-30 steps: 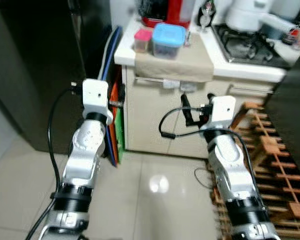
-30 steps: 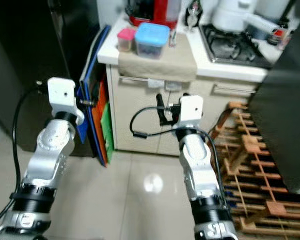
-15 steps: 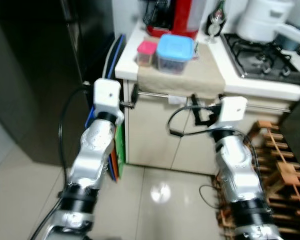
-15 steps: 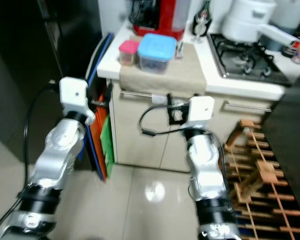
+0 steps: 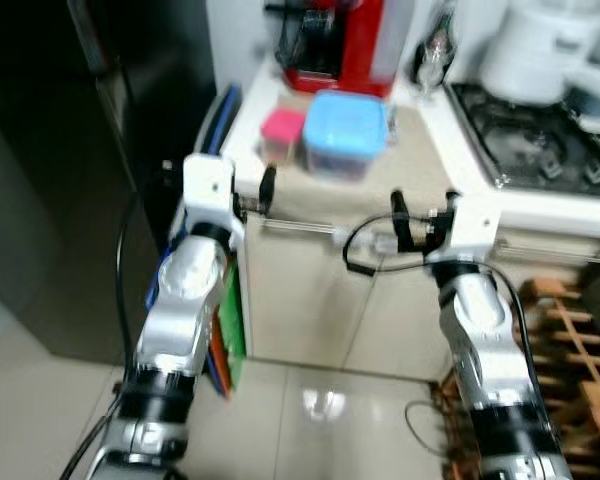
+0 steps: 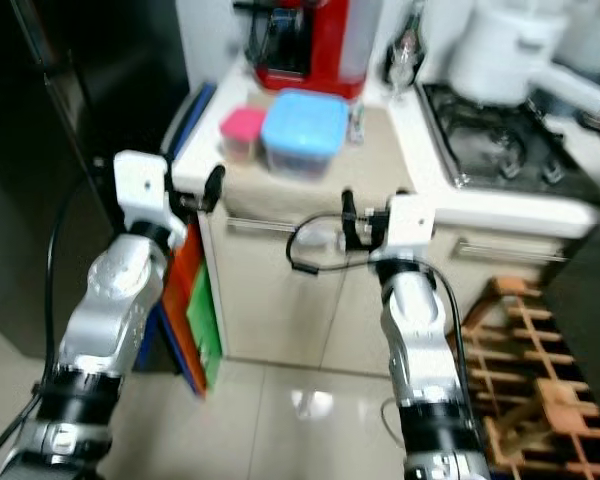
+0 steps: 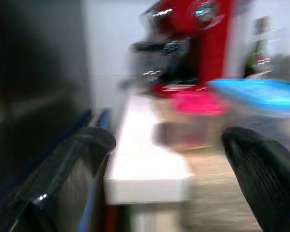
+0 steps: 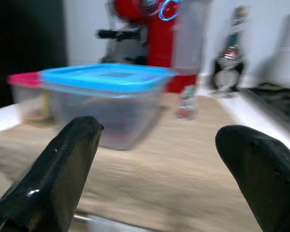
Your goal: Restocking fridge
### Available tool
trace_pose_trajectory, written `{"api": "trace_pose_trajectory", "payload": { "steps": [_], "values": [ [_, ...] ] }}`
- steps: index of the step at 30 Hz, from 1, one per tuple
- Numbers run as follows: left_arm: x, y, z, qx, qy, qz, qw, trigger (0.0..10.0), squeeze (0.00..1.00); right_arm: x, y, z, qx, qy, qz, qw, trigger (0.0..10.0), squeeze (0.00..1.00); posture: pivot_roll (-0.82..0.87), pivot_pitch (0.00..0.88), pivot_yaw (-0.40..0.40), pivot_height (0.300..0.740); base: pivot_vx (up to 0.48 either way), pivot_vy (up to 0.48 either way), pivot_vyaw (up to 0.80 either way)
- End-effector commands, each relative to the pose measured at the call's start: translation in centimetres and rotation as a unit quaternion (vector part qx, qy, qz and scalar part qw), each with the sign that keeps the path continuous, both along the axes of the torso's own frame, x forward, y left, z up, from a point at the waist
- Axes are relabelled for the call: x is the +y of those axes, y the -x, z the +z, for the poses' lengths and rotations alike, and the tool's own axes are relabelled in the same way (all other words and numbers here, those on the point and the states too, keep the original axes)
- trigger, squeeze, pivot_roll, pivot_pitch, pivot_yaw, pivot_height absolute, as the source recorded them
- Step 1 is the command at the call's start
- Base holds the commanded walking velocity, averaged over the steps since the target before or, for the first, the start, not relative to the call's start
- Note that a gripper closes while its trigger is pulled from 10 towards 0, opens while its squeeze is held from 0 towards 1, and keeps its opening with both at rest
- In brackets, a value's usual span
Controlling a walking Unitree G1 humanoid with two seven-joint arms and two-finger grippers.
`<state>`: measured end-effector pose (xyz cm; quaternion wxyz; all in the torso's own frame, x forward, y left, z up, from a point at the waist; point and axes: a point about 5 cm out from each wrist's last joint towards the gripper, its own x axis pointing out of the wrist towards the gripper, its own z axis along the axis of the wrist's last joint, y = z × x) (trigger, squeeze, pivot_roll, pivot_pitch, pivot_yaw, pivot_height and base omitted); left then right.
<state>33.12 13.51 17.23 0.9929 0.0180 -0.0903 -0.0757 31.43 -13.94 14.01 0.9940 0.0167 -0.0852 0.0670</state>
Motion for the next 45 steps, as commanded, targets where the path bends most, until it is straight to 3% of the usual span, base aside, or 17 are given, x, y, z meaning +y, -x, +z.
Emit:
{"api": "trace_pose_trajectory", "payload": {
  "steps": [1, 20, 21, 22, 23, 29, 31, 32, 36, 45],
  "values": [
    [-0.3, 0.0, 0.3, -0.003, 0.004, -0.007, 1.000, 10.0, 1.00, -0.3, 0.0, 0.3, -0.003, 0.005, -0.003, 1.000, 10.0, 0.00, -0.05, 0.000, -0.014, 0.740, 0.000, 0.000, 0.00],
    [-0.6, -0.1, -0.5, 0.022, -0.006, -0.021, 1.000, 10.0, 0.98, -0.4, 0.0, 0.2, -0.002, 0.004, -0.006, 1.000, 10.0, 0.00, -0.05, 0.000, -0.015, 0.740, 0.000, 0.000, -0.23],
    [-0.5, -0.2, -0.6, 0.024, -0.008, -0.016, 1.000, 10.0, 0.69, -0.4, -0.1, 0.2, -0.002, 0.005, -0.006, 1.000, 10.0, 0.00, -0.05, 0.000, -0.015, 0.740, 0.000, 0.000, 0.00],
    [-0.5, -0.2, -0.6, 0.024, -0.008, -0.016, 1.000, 10.0, 0.69, -0.4, -0.1, 0.2, -0.002, 0.005, -0.006, 1.000, 10.0, 0.00, -0.05, 0.000, -0.015, 0.740, 0.000, 0.000, 0.00],
    [-0.5, -0.2, -0.6, 0.024, -0.009, -0.014, 1.000, 10.0, 0.20, -0.4, -0.1, 0.3, -0.002, 0.005, -0.007, 1.000, 10.0, 0.00, -0.05, 0.000, -0.015, 0.740, 0.000, 0.000, 0.00],
    [-0.3, -0.3, -0.6, 0.024, -0.016, -0.006, 1.000, 10.0, 0.26, -0.3, -0.1, 0.2, -0.001, 0.007, -0.005, 1.000, 10.0, 0.00, -0.05, 0.000, -0.015, 0.740, 0.000, 0.000, 0.00],
    [-0.3, -0.4, -0.8, 0.027, -0.011, -0.007, 1.000, 10.0, 0.24, -0.3, -0.1, 0.2, -0.001, 0.008, -0.004, 1.000, 10.0, 0.00, -0.05, 0.000, -0.015, 0.740, 0.000, 0.000, 0.00],
    [-0.3, -0.4, -0.8, 0.027, -0.009, -0.008, 1.000, 10.0, 0.00, -0.3, -0.1, 0.2, -0.002, 0.008, -0.004, 1.000, 10.0, 0.00, -0.05, 0.000, -0.015, 0.740, 0.000, 0.000, 0.00],
    [-0.1, -0.4, -0.5, 0.020, 0.005, -0.008, 1.000, 10.0, 0.00, -0.4, -0.2, 0.3, -0.003, 0.009, -0.004, 1.000, 10.0, 0.00, -0.05, 0.000, -0.016, 0.740, 0.000, 0.264, 0.00],
    [-0.4, -0.7, -0.5, 0.022, -0.013, 0.004, 1.000, 10.0, 0.00, -0.3, -0.1, 0.3, -0.003, 0.011, -0.002, 1.000, 10.0, 0.00, -0.05, 0.000, -0.020, 0.740, 0.000, 0.184, 0.00]
  ]
}}
